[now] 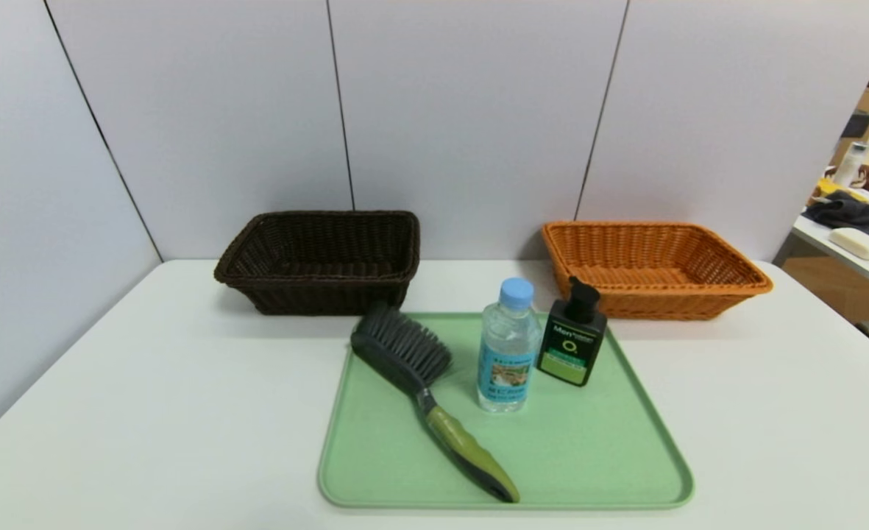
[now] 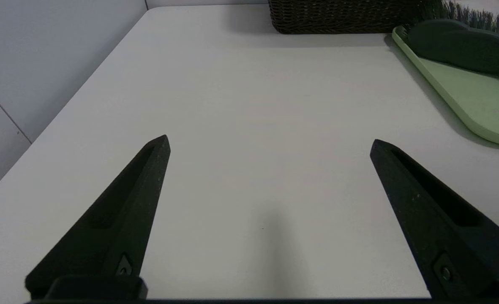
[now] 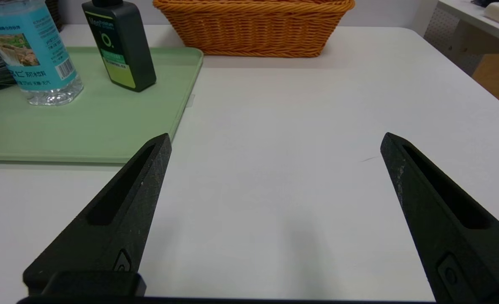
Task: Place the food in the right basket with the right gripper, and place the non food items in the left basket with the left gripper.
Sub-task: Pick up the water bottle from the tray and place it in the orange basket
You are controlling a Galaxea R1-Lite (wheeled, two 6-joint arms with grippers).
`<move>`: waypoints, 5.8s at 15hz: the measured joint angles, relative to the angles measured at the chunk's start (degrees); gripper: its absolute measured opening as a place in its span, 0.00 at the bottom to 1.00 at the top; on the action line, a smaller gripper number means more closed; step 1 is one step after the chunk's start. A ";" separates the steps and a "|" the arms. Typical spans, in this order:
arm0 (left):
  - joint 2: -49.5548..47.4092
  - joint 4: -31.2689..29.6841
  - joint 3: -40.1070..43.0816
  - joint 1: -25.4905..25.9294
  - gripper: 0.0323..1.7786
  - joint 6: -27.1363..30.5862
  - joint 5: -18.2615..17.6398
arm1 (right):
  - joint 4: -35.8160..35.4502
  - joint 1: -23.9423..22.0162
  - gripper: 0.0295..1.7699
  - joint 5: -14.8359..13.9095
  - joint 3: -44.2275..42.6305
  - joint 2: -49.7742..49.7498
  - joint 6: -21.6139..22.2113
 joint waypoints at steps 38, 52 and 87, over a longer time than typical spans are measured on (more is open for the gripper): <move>43.50 19.37 -47.21 -1.51 0.95 1.24 -12.13 | 25.89 21.57 0.97 18.94 -65.52 59.55 -2.10; 63.12 7.16 -48.64 -16.42 0.95 -3.77 -3.55 | -1.69 35.97 0.97 3.78 -47.08 78.39 2.17; 67.84 7.17 -48.26 -19.30 0.95 -3.57 1.93 | -49.07 40.47 0.97 -9.02 -35.44 103.52 5.62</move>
